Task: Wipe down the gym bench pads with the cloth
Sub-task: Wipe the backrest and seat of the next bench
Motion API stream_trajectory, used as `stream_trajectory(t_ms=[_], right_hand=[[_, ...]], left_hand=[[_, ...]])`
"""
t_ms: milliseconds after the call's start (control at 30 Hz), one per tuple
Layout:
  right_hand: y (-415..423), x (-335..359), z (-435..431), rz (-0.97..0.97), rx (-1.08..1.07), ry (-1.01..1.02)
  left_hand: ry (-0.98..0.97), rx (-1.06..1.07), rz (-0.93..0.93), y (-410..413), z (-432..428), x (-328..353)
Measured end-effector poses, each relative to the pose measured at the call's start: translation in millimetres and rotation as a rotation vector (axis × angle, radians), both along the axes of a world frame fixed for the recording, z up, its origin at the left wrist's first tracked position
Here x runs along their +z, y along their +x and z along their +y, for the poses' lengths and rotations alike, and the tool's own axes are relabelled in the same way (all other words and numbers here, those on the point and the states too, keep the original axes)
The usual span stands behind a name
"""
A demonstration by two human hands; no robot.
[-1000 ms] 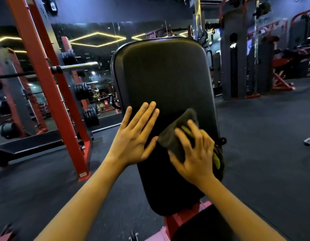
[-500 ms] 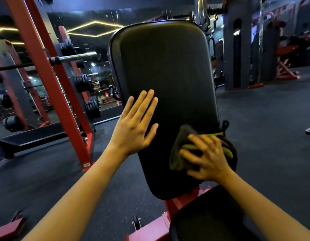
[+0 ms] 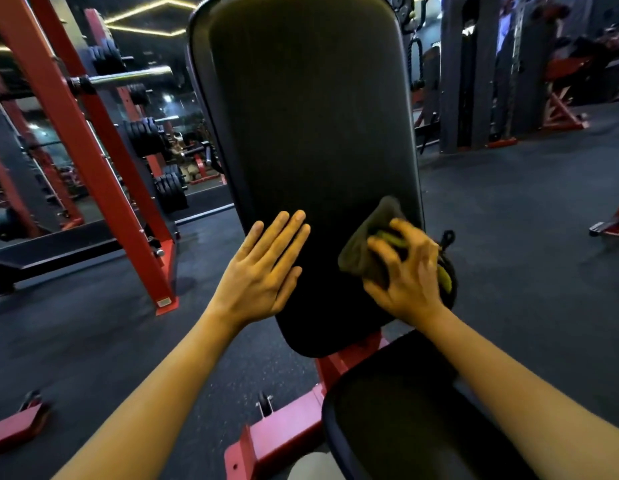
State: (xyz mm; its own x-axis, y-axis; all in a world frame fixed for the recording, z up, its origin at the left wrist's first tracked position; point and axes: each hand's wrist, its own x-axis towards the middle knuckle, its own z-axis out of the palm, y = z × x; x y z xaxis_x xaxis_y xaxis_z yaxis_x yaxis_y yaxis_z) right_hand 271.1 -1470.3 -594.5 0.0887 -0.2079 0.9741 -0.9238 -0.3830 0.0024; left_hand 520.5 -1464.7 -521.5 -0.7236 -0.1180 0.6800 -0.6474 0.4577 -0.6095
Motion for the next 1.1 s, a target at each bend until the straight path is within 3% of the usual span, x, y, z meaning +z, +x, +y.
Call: stream_trajectory(t_ms=[33,67,100,167,200,233,267,300,367,400,433,467,567,633,700,833,1000,1100], right_hand=[[14,3,2,-0.149,0.002,0.015],[25,0,3,-0.138,0.004,-0.007],[31,-5,2,0.028,0.022,-0.060],[18,-22,-1,0.559,0.092,-0.163],[1,-26,-4,0.747,0.115,-0.188],[-14,-27,-7,0.816,0.112,-0.183],[-23,-26,-11,0.751,0.098,-0.166],[-25,-21,-12,0.561,0.085,-0.121],[-8,-2,-6,-0.031,0.035,0.012],[8,7,-2,-0.258,0.018,0.048],[26,12,3,-0.365,0.012,0.056],[40,14,5,-0.332,0.026,0.032],[44,-5,7,0.254,0.105,-0.108],[18,-11,2,0.475,0.121,-0.109],[2,-6,0,0.382,0.104,-0.067],[12,57,4,-0.216,0.028,0.060],[60,180,10,-0.181,0.108,-0.239],[83,228,2,-0.203,0.061,-0.210]], left_hand=[[-0.005,0.001,0.022,-2,-1,-3],[-0.003,0.000,0.040,-3,-1,-5],[-0.003,-0.005,0.051,-4,-2,-6],[-0.006,-0.015,0.057,-4,-4,-6],[-0.008,-0.018,0.059,-3,-5,-6],[-0.013,-0.020,0.059,-3,-6,-6],[-0.021,-0.021,0.063,-4,-6,-6],[-0.026,-0.026,0.073,-5,-6,-7],[-0.037,-0.043,0.099,-7,-8,-8],[-0.041,-0.049,0.109,-8,-8,-8],[-0.038,-0.052,0.111,-8,-8,-8],[-0.036,-0.051,0.108,-8,-8,-7],[-0.013,-0.037,0.080,-5,-5,-5],[0.016,-0.020,0.057,-3,-2,-3],[0.044,-0.015,0.036,1,2,0],[0.056,-0.052,0.102,3,6,26],[0.049,-0.199,0.420,-11,2,107],[0.180,-0.283,0.705,-16,-12,152]])
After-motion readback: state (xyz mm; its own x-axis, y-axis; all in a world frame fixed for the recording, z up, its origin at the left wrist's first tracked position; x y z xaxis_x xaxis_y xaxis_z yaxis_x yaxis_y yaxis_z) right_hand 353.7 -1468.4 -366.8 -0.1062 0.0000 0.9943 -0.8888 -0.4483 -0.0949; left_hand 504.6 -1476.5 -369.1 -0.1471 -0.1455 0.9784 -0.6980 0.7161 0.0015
